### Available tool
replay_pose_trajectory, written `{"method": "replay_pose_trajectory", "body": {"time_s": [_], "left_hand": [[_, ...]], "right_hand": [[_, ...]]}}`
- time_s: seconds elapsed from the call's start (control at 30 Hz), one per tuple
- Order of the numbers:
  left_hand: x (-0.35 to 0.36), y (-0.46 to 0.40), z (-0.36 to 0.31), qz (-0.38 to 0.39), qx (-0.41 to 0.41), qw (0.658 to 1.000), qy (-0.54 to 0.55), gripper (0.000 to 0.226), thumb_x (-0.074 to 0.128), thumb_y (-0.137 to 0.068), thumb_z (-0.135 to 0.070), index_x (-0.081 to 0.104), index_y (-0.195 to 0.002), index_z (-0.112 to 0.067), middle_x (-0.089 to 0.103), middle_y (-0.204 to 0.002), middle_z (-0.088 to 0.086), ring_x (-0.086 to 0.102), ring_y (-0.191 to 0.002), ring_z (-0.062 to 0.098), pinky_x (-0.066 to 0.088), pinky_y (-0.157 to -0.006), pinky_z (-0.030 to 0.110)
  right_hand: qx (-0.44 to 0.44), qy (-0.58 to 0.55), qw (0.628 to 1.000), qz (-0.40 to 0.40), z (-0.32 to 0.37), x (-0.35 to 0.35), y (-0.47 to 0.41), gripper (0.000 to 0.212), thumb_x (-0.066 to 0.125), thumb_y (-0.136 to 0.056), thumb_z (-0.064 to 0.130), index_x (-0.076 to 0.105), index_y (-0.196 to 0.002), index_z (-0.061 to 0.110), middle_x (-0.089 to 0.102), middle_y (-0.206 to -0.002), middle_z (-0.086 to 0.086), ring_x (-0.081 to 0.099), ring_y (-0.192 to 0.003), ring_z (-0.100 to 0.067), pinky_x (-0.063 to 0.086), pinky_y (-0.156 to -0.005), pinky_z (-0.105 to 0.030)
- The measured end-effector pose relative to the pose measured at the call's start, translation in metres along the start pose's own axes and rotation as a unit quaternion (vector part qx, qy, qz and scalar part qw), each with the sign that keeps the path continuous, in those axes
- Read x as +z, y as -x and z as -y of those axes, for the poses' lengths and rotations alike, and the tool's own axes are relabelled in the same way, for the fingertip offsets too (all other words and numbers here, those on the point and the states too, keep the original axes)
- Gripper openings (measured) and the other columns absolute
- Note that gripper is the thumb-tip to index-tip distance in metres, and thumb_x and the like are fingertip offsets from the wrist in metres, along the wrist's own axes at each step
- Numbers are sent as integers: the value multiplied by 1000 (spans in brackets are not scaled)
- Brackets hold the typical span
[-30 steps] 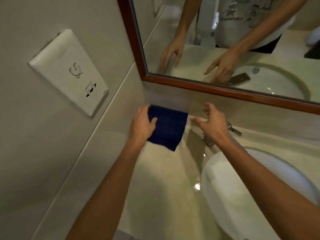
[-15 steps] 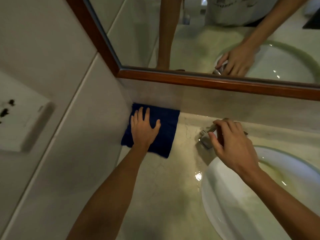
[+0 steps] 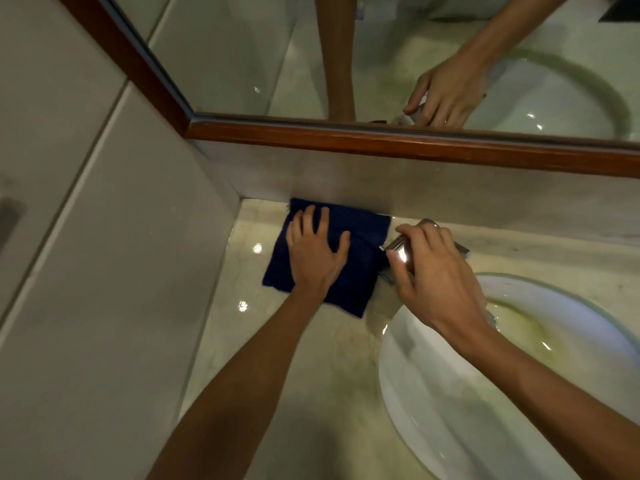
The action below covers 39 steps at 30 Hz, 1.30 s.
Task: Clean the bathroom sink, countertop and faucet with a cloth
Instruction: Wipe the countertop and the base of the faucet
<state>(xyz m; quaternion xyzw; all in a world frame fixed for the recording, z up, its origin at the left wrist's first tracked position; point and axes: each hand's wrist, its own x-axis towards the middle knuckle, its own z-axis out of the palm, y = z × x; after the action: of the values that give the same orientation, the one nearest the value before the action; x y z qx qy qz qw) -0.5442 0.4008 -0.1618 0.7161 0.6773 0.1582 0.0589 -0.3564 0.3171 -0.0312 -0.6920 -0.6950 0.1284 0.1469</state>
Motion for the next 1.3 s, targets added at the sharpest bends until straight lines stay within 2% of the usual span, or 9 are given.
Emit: {"method": "replay_pose_trajectory", "body": {"time_s": [0.13,0.3,0.43,0.53,0.67,0.87,1.1,1.3], "left_hand": [[10,6,-28,-6,0,1000,-10,62,49,-99,-54,54,-145,-13,49,-151,14,44,-139,35,32,-118,49],[7,3,-13,-24,27,999,16,62,52,-96,-56,56,-142,-15,51,-148,13,47,-136,33,34,-117,49],[-1,-3,14,-34,18,999,34,64,53,-94,-58,56,-142,-16,51,-148,12,48,-136,32,33,-117,49],[-11,-15,63,-46,-8,999,18,65,51,-95,-59,55,-143,-15,52,-148,13,49,-135,32,33,-117,49],[-25,-26,109,-20,-27,999,4,74,44,-96,-67,49,-149,-16,44,-156,12,41,-143,31,25,-123,49],[-32,-17,108,26,-36,999,-5,85,38,-94,-76,34,-159,-21,29,-166,7,24,-153,29,11,-128,44],[-53,68,120,33,-59,998,-9,83,39,-97,-72,30,-161,-20,24,-169,5,21,-155,29,12,-128,42],[-84,185,135,61,-89,994,-15,82,36,-99,-71,25,-162,-19,20,-170,5,20,-155,28,11,-128,45]], "right_hand": [[-3,-1,1000,-3,1,0,0,40,49,-104,38,54,-135,13,59,-123,-5,52,-117,-22,50,-86,-36],[-9,2,1000,3,-2,-1,1,42,48,-104,39,53,-136,14,58,-125,-6,51,-118,-22,49,-82,-36],[-10,4,1000,2,-1,-1,1,42,48,-104,39,53,-137,13,58,-127,-8,50,-120,-23,50,-83,-39],[-5,6,1000,5,-1,0,0,44,47,-104,41,53,-138,13,58,-127,-8,50,-120,-23,52,-85,-42],[-4,7,1000,-3,-1,1,0,44,47,-104,41,53,-137,13,58,-127,-9,51,-119,-24,52,-84,-42],[-31,12,999,-15,-5,3,0,41,45,-106,40,55,-139,18,58,-121,-10,51,-115,-25,44,-79,-34],[-57,31,998,-12,-5,3,0,42,40,-106,43,57,-131,14,55,-120,-17,49,-113,-32,51,-82,-45],[-75,30,996,-31,-9,5,1,44,38,-105,43,57,-124,9,52,-117,-22,48,-112,-39,48,-79,-48]]}}
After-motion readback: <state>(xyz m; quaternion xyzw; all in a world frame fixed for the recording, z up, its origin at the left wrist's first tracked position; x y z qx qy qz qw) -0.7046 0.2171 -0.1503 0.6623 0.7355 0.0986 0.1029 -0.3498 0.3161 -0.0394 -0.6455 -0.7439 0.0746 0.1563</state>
